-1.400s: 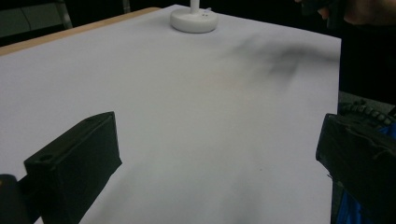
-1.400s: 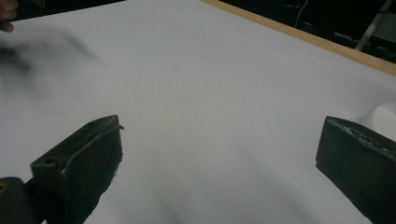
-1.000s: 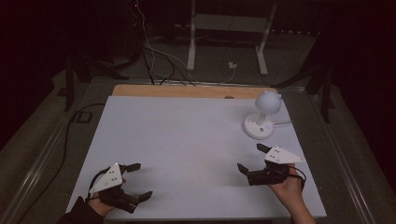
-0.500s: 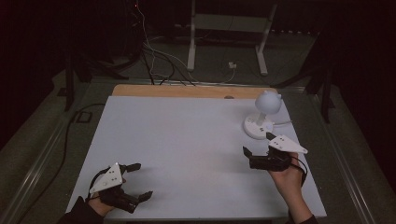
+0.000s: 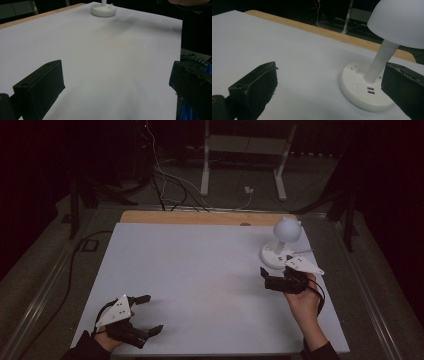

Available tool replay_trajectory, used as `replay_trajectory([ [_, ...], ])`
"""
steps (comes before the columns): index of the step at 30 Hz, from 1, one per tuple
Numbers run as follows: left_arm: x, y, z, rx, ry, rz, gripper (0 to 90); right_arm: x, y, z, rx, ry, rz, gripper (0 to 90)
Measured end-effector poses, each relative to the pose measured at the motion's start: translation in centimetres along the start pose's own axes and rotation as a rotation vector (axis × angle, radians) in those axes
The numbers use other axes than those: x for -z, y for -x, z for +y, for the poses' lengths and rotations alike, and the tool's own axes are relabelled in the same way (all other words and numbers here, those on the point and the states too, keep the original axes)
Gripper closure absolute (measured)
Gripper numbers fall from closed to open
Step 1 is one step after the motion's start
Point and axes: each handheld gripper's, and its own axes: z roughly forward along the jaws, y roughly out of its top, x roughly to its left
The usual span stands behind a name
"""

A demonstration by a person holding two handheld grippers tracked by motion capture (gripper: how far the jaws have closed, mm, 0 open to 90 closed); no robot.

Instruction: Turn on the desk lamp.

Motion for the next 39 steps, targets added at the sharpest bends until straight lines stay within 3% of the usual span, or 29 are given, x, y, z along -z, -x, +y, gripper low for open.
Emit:
replay_trajectory([
  [15, 0.0, 0.0, 0.0, -0.002, -0.005, 0.001, 0.2, -2.5, 0.7, 0.4, -0.019, -0.027, -0.03, 0.0],
  [20, 0.0, 0.1, 0.0, -0.003, -0.005, 0.0, 0.2, -3.2, 1.1, 0.2, -0.046, -0.061, -0.038, 0.0],
  [24, 0.0, 0.1, 0.0, 0.0, -0.003, -0.002, 0.2, -4.0, 1.2, -0.2, -0.077, -0.069, -0.089, 0.0],
  [29, 0.0, 0.1, 0.0, -0.002, -0.004, 0.0, 0.2, -4.5, 1.4, -0.8, -0.12, -0.086, -0.107, 0.0],
  [31, 0.0, 0.1, 0.0, -0.003, -0.007, 0.001, 0.2, -4.5, 1.5, -0.8, -0.12, -0.085, -0.112, 1.3],
  [32, 0.0, 0.1, 0.0, -0.004, -0.009, 0.001, 0.2, -4.6, 1.6, -0.9, -0.145, -0.091, -0.122, 5.1],
  [36, 0.0, 0.1, 0.0, -0.002, -0.007, 0.0, 0.2, -4.6, 1.8, -1.0, -0.163, -0.111, -0.142, 16.3],
  [38, 0.0, 0.1, 0.0, -0.003, -0.008, 0.001, 0.2, -4.7, 1.9, -1.0, -0.17, -0.125, -0.147, 17.5],
  [39, 0.0, 0.1, 0.0, -0.003, -0.009, 0.0, 0.2, -4.8, 2.1, -1.0, -0.179, -0.135, -0.158, 25.7],
])
